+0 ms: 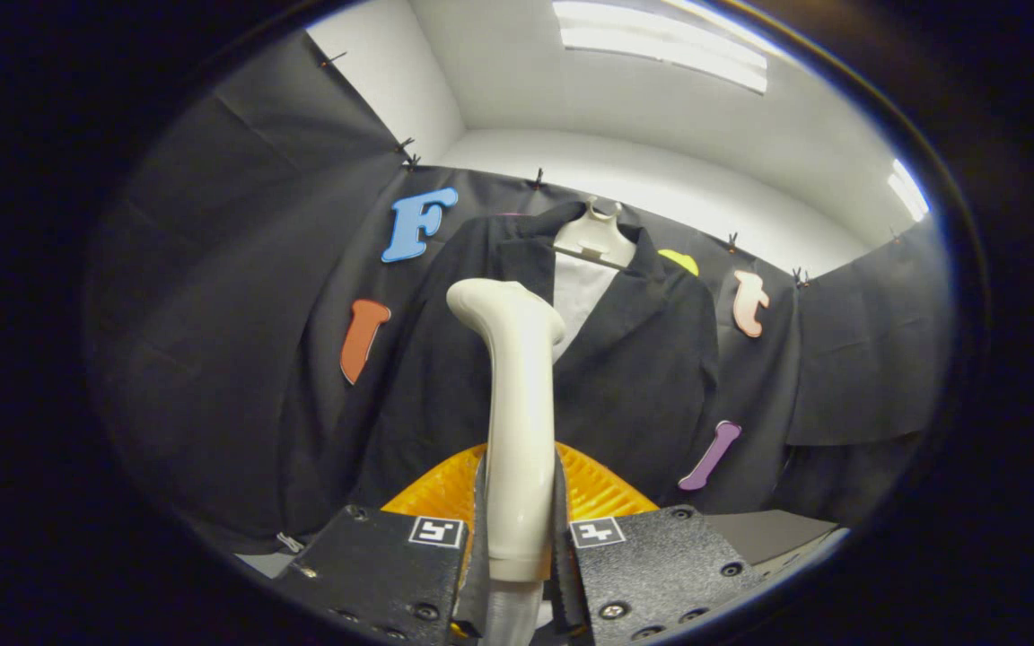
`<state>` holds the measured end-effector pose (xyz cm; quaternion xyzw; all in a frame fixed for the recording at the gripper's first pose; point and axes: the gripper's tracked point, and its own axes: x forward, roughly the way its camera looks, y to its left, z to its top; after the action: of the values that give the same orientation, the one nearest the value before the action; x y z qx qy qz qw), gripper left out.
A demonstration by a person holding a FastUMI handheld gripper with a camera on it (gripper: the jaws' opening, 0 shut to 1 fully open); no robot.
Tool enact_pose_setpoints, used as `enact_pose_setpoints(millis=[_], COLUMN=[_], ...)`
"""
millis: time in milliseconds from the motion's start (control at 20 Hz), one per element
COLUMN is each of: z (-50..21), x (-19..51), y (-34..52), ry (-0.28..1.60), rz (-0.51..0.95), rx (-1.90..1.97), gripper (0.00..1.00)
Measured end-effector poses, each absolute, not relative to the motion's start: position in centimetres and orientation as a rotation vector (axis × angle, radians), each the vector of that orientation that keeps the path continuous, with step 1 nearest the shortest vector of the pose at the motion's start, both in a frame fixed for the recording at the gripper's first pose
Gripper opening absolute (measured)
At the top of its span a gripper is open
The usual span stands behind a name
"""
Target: Iron the clothes twice with a garment steamer, once on the left side and once on the right side.
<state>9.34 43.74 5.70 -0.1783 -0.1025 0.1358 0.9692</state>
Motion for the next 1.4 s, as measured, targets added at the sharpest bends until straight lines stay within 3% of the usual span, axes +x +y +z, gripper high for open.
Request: enact_pose_setpoints(millis=[1400], z=[-15.0], x=[6.9], y=[39.3], ry=[0.170], rz=[0.282], rx=[-0.523], gripper=[0.30])
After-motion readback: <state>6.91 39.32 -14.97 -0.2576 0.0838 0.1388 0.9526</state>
